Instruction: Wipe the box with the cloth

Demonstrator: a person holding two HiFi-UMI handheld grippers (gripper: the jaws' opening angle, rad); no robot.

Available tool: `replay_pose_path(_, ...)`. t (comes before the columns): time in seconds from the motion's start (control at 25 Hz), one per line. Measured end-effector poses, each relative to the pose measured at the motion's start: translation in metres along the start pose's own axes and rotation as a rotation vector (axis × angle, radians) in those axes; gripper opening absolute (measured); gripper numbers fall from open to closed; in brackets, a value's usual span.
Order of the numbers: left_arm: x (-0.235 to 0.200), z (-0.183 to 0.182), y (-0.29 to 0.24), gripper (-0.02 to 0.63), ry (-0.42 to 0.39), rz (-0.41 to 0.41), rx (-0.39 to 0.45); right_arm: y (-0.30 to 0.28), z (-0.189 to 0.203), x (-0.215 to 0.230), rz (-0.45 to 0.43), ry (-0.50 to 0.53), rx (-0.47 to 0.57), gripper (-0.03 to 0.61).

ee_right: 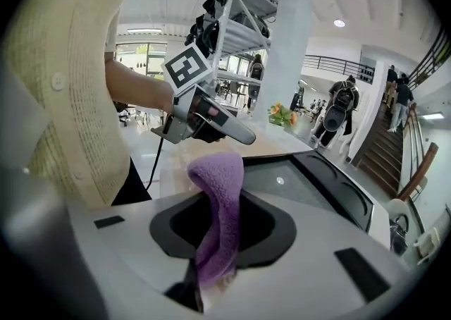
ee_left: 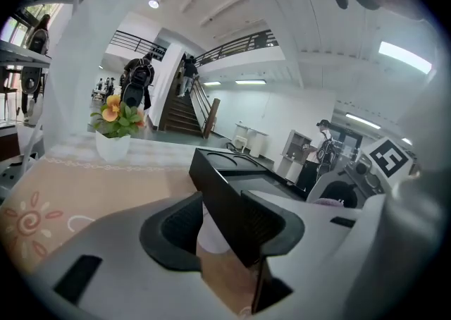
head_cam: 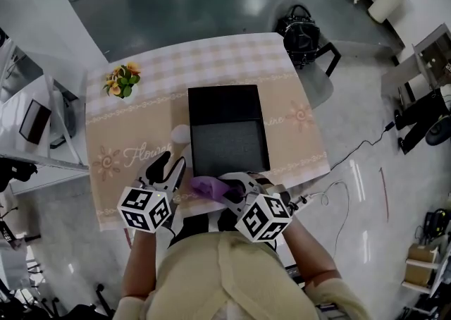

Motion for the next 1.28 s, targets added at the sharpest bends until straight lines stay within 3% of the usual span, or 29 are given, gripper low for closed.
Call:
replay_pose_path(0.6, 0.024, -0.002, -0.018, 0.172, -0.07, 0.07, -0.053, 0.036, 0.035, 0.016, 0.165, -0.154, -0.049, 0.101)
replay_pose_path(1.12, 0.042, -0.007, -0.021, 0.172, -0.316, 0.04, -0.111, 0.064, 0.061, 0.022, 0.331, -0.303, -0.093, 0.101)
replay_pose_path(1.28, 0.05, -0.011, -0.023, 0.172, -0.341, 0.059, -0.113, 0.07, 0.065, 0.024, 0.37, -0.374, -0.093, 0.101)
Point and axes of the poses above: the fingertips, and each gripper's own axes: y backward along the fingers, x to its right, z out of its underside, the point moved 6 cm from there along y, backward along the fingers, and after that the axes turned 2 degrees about -y, right-handed, at the moved point
